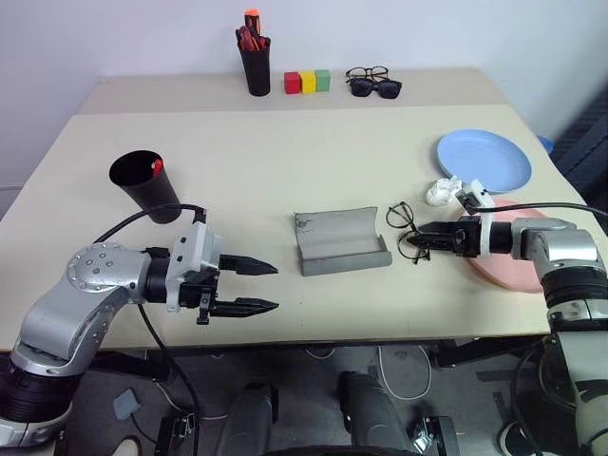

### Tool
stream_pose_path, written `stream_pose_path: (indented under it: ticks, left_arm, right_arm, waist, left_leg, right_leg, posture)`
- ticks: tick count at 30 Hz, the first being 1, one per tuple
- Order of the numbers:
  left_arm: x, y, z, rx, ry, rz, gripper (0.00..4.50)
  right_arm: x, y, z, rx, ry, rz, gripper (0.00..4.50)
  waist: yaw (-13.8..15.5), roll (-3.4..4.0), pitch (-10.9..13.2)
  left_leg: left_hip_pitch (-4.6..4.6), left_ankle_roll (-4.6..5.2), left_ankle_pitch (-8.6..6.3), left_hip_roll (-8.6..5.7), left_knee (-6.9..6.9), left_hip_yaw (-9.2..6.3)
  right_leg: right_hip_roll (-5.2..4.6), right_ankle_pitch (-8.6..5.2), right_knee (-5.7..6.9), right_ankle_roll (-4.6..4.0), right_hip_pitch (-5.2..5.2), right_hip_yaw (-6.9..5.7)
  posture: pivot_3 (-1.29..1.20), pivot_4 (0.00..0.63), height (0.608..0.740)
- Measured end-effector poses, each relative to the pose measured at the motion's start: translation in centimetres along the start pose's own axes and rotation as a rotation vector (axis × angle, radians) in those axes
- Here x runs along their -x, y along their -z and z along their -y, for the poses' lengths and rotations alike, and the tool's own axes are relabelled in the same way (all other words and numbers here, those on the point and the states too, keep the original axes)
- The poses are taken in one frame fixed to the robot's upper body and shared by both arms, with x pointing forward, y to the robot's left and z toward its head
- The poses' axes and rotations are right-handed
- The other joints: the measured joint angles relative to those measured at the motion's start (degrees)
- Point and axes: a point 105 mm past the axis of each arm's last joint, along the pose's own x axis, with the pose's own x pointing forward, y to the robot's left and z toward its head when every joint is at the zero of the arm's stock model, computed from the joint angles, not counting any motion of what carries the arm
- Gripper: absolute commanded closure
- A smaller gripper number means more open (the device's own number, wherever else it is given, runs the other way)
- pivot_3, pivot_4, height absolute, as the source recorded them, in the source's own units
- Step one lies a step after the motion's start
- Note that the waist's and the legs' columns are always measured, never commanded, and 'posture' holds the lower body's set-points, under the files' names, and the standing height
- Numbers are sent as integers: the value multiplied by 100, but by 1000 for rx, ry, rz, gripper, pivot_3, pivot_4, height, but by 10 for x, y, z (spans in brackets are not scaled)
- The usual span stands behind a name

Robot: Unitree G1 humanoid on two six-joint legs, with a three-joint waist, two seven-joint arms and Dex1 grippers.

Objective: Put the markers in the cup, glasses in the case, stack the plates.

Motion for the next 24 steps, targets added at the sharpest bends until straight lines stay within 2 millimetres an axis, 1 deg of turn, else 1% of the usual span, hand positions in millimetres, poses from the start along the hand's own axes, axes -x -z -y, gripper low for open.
stream_pose_path:
  ticks: [8,15,19,22,23,24]
  left_arm:
    - [-1,-1,-1,-5,-24,8,1989]
    - [-3,-1,-2,-5,-45,14,1989]
    - [-4,-2,-1,-8,-54,15,1989]
    - [-4,-1,0,-2,-59,15,1933]
    - [-4,0,1,2,-62,14,1933]
    - [-4,1,1,5,-67,14,1933]
  right_arm:
    - [-4,-9,-6,20,-42,16,1225]
    - [-10,-12,-10,29,-77,21,1225]
    - [-14,-9,-10,23,-80,6,1225]
    - [-20,-8,-10,22,-88,2,2015]
    - [-21,-7,-10,23,-88,1,2448]
    - [-22,-7,-10,23,-89,0,3030]
  waist:
    - [2,0,0]
    - [1,0,0]
    - [3,0,0]
    - [0,0,0]
    - [1,1,0]
    - [2,1,0]
  left_leg:
    - [0,0,0,0,0,0]
    - [0,0,0,0,0,0]
    - [0,0,0,0,0,0]
    - [0,0,0,0,0,-1]
    - [0,0,0,0,0,0]
    - [0,0,0,0,0,0]
  right_leg:
    - [0,1,0,1,0,0]
    - [0,0,0,1,0,0]
    - [0,0,0,0,0,0]
    - [1,1,1,1,0,1]
    - [1,1,1,1,-1,1]
    - [0,1,1,1,-1,0]
  posture:
    - [0,150,740]
    - [0,150,740]
    - [0,150,740]
    - [0,150,740]
    - [0,150,740]
    - [0,150,740]
